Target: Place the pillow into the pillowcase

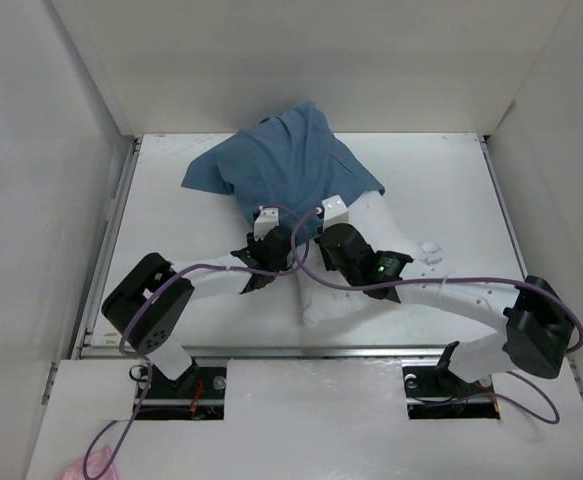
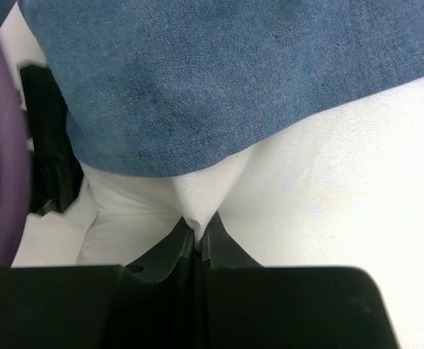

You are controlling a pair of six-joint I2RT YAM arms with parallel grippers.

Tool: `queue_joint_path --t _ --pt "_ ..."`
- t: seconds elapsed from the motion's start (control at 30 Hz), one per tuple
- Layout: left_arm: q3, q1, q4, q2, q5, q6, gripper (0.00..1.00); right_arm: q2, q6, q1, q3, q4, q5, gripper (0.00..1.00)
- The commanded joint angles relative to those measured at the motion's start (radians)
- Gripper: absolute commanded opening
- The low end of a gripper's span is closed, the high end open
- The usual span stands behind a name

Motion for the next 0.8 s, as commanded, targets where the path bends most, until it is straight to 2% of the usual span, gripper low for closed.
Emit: queue_joint_path --t 0.0,0.03,0.07,0.17,0.23,0.27,0.33,0.37,0.43,0.57,0.6,0.63,0.73,0.77 --pt "0.055 0.021 0.087 0.041 -0.004 0.076 0.39 -0.019 0.003 -0.002 -0.027 0.028 -0.01 0.0" --pt "0.085 0.03 0.101 0.073 0.007 0.085 0.15 -0.033 0.003 -0.002 -0.042 0.039 -0.01 0.0" --pt "0.107 0.03 0.089 0.088 0.007 0.085 0.0 -0.061 0.024 -0.002 -0.042 0.058 0.002 0.0" --pt "0.155 0.008 0.035 0.113 -0.01 0.076 0.0 -0.114 0.093 -0.002 -0.082 0.145 0.06 0.0" --pt "0.155 -0.022 0.014 0.064 -0.034 0.076 0.0 -0.135 0.117 -0.002 -0.115 0.225 0.083 0.0" --pt "0.155 -0.063 0.014 -0.008 -0.034 0.097 0.0 -0.135 0.118 -0.002 -0.116 0.274 0.083 0.0" --pt "0.146 -0.111 0.014 -0.094 -0.024 0.114 0.0 -0.124 0.118 -0.002 -0.128 0.435 0.117 0.0" --pt "0.165 -0.155 -0.029 -0.175 -0.002 0.124 0.0 -0.086 0.101 -0.002 -0.108 0.53 0.137 0.0" --pt "0.195 -0.197 -0.07 -0.253 0.019 0.133 0.0 -0.031 0.101 -0.002 -0.065 0.592 0.181 0.0" --pt "0.241 -0.274 -0.133 -0.41 0.133 0.115 0.0 0.127 0.13 -0.002 0.068 0.726 0.393 0.0" --pt "0.251 -0.283 -0.149 -0.439 0.168 0.114 0.0 0.161 0.153 -0.002 0.132 0.726 0.509 0.0" --pt "0.271 -0.304 -0.188 -0.449 0.189 0.101 0.0 0.225 0.171 -0.016 0.169 0.736 0.551 0.0" --pt "0.281 -0.343 -0.247 -0.468 0.252 0.05 0.0 0.314 0.297 -0.054 0.31 0.642 0.562 0.0" --pt "0.281 -0.343 -0.259 -0.478 0.292 0.033 0.0 0.331 0.397 -0.065 0.343 0.552 0.55 0.0"
